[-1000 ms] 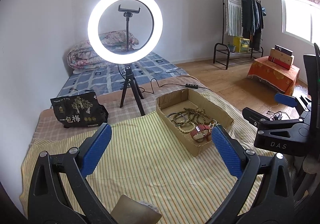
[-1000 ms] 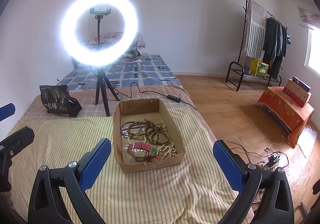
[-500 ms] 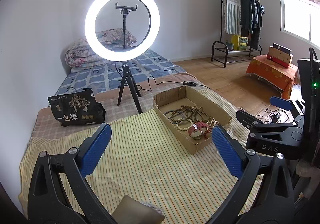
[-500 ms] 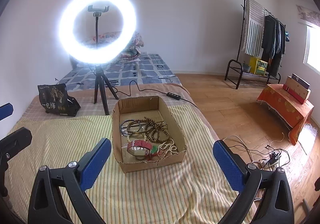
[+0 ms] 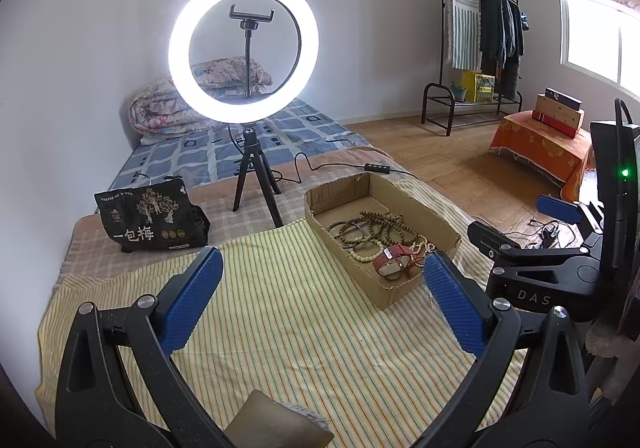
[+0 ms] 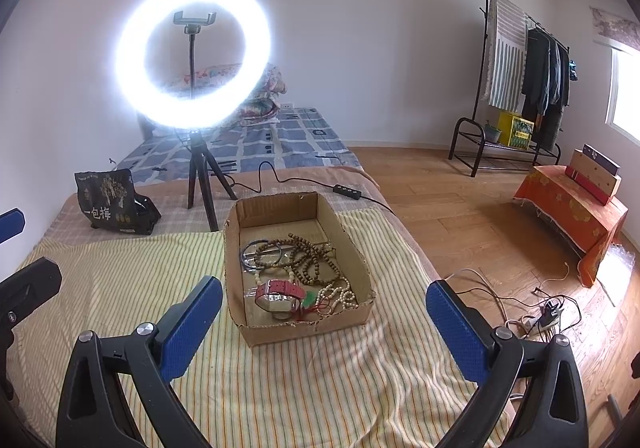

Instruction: Organize jewelry

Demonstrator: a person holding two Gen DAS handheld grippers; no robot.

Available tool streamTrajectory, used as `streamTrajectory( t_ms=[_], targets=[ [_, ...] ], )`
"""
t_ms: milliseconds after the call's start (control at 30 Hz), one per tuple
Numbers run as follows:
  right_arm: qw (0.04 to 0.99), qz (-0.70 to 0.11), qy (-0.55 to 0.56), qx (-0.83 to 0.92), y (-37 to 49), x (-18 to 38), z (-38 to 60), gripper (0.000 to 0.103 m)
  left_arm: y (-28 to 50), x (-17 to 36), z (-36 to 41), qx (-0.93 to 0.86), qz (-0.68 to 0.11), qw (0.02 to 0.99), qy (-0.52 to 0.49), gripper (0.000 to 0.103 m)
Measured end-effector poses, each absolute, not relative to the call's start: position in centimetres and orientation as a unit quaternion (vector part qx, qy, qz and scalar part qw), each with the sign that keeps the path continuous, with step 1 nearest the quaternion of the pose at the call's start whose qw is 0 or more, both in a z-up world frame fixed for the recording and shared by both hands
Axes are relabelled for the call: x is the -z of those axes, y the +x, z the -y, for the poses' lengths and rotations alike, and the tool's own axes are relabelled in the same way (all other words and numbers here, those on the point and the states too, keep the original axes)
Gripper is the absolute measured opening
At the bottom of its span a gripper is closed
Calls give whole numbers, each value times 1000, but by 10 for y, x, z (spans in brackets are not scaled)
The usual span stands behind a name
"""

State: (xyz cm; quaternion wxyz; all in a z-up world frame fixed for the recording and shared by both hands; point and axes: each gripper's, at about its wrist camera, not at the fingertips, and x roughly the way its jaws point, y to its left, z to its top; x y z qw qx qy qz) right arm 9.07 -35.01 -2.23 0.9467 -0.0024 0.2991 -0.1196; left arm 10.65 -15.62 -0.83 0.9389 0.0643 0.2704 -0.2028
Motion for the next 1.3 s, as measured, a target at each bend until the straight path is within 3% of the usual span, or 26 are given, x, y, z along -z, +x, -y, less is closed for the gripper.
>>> streamTrajectory(
  t_ms=[1300],
  targets=[
    [943, -311, 7, 120, 91, 29, 351, 103, 101, 10, 162, 201, -274, 938, 68, 102]
  ],
)
